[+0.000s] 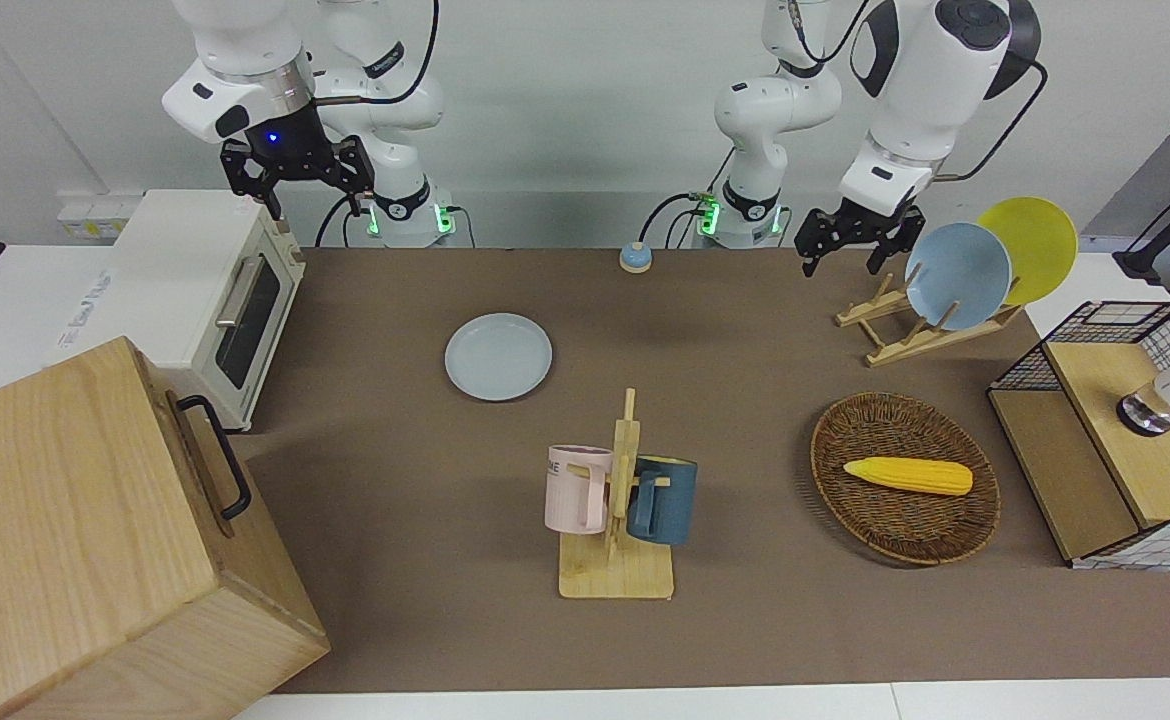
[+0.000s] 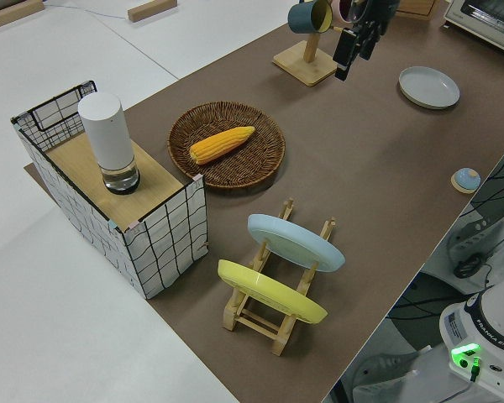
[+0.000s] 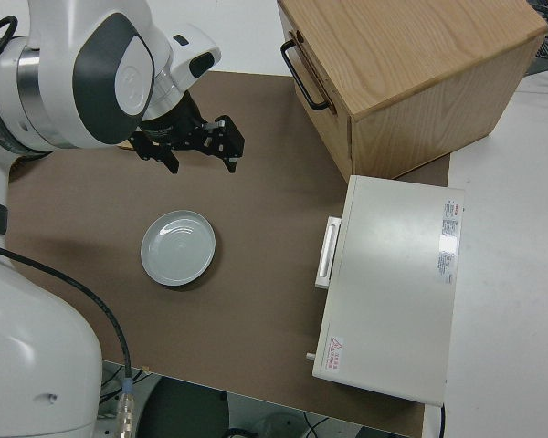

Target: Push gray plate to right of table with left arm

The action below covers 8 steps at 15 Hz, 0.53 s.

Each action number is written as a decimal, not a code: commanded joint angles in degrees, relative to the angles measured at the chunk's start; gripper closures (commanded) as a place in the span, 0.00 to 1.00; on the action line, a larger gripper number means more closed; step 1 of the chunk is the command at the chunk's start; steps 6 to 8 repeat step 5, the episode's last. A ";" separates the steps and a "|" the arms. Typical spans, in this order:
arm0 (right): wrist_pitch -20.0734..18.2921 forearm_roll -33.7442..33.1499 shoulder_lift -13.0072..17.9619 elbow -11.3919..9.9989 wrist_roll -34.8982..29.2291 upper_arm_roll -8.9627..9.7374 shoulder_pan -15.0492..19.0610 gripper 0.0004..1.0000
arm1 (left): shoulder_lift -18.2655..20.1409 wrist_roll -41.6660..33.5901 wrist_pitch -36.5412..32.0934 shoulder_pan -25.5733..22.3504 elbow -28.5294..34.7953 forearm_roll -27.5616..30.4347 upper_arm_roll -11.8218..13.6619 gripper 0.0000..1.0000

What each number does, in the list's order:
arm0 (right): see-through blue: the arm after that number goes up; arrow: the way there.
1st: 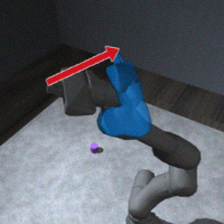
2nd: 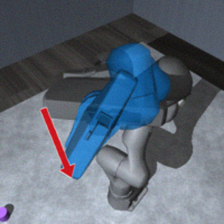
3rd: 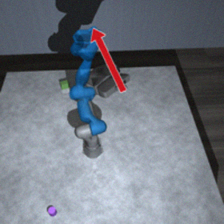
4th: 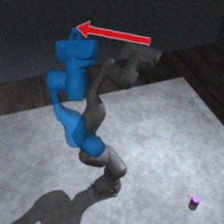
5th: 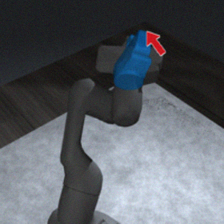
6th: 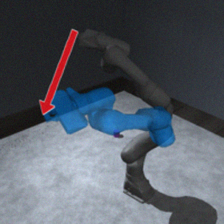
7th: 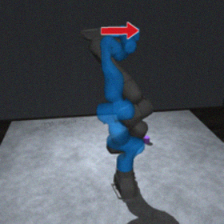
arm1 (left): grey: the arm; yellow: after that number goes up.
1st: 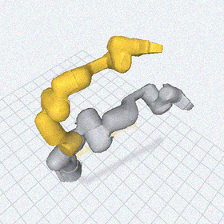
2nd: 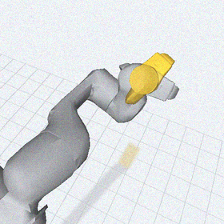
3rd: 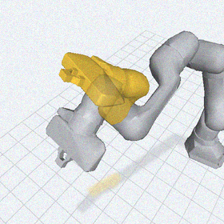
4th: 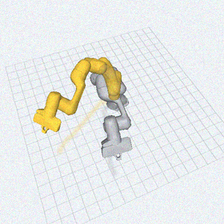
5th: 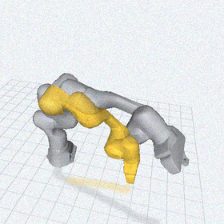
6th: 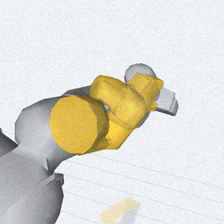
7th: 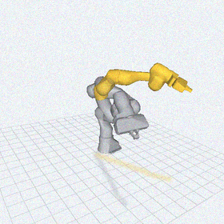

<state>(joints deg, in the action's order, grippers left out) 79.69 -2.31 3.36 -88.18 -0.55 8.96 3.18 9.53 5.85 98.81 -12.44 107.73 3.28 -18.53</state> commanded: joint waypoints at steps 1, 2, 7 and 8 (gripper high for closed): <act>-0.32 0.12 0.59 -0.24 0.46 0.00 0.07 0.00 | -0.57 -0.14 -3.89 0.14 -4.02 -1.09 -0.28 0.00; -0.33 0.12 0.59 -0.24 0.46 0.00 0.07 0.00 | -0.57 0.04 -3.80 0.31 -4.02 -1.08 -0.28 0.00; -0.24 0.12 0.59 -0.24 0.46 0.00 0.07 0.00 | -0.57 0.04 -3.63 -0.12 -4.02 -0.99 -0.10 0.00; -0.24 0.12 0.59 -0.24 0.46 0.00 0.07 0.00 | -0.57 0.04 -3.63 -0.12 -4.02 -0.99 -0.10 0.00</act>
